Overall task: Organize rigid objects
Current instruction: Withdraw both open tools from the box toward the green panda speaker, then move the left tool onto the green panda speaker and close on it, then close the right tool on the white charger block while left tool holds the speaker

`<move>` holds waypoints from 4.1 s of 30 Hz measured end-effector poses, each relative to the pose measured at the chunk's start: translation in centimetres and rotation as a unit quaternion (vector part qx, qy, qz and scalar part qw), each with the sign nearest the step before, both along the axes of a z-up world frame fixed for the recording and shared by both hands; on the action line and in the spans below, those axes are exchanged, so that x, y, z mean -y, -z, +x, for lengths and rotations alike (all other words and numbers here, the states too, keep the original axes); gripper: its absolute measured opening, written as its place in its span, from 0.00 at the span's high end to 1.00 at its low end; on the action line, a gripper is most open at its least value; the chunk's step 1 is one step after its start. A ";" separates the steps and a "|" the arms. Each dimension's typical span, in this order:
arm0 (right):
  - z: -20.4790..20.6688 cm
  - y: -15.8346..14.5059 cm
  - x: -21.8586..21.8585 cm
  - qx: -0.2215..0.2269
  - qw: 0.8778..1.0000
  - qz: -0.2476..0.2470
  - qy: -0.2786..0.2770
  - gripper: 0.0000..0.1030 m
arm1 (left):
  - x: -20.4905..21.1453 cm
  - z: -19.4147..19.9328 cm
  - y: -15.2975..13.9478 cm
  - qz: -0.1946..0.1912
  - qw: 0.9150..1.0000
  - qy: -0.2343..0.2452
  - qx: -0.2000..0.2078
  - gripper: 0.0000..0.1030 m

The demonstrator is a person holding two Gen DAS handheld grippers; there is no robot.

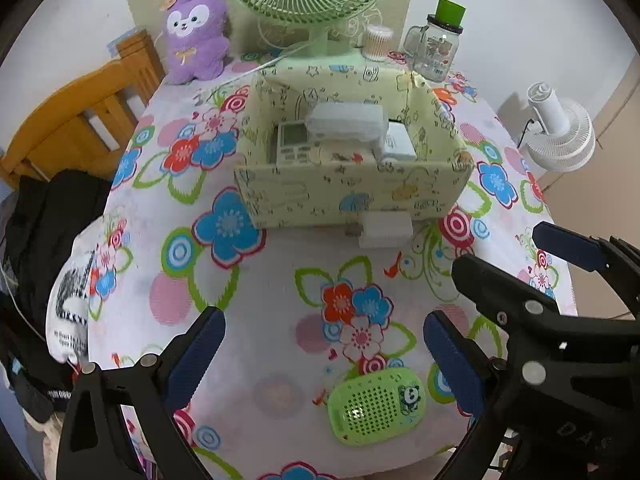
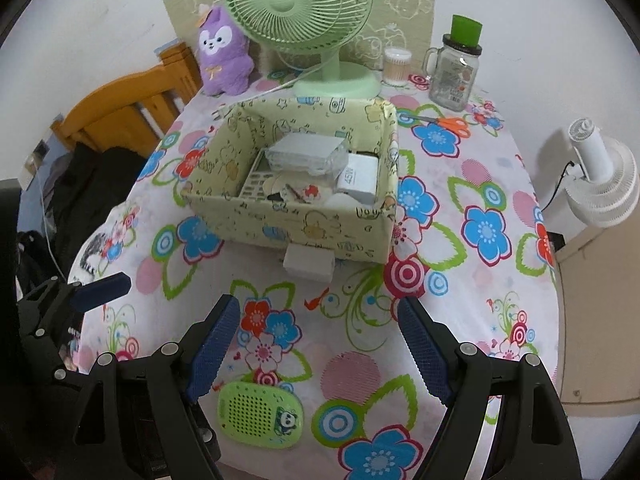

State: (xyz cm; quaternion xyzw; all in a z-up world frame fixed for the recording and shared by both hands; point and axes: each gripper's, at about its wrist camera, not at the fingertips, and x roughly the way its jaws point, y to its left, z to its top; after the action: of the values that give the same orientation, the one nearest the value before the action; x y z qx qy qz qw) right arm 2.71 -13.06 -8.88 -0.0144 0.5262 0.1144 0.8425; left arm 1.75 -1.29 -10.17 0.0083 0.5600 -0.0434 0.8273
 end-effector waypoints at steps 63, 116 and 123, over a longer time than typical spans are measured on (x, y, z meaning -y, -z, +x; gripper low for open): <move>-4.2 11.9 3.4 -0.084 0.995 -0.033 -0.047 0.19 | 4.7 -7.2 11.4 0.017 0.992 -0.123 -0.021 0.00; 2.1 10.1 -2.3 0.003 0.996 -0.008 0.088 0.19 | -1.0 3.4 9.2 0.051 0.998 0.034 0.001 0.08; 3.4 10.9 -3.5 0.011 0.995 -0.008 0.103 0.19 | -2.0 4.7 9.8 0.050 0.997 0.054 -0.003 0.08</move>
State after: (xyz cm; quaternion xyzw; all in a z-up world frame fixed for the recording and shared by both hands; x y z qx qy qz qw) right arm 6.10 -9.58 -19.80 0.0320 0.5161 0.0224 0.8557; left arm 6.42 0.68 -20.01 0.0802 0.5625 -0.0600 0.8207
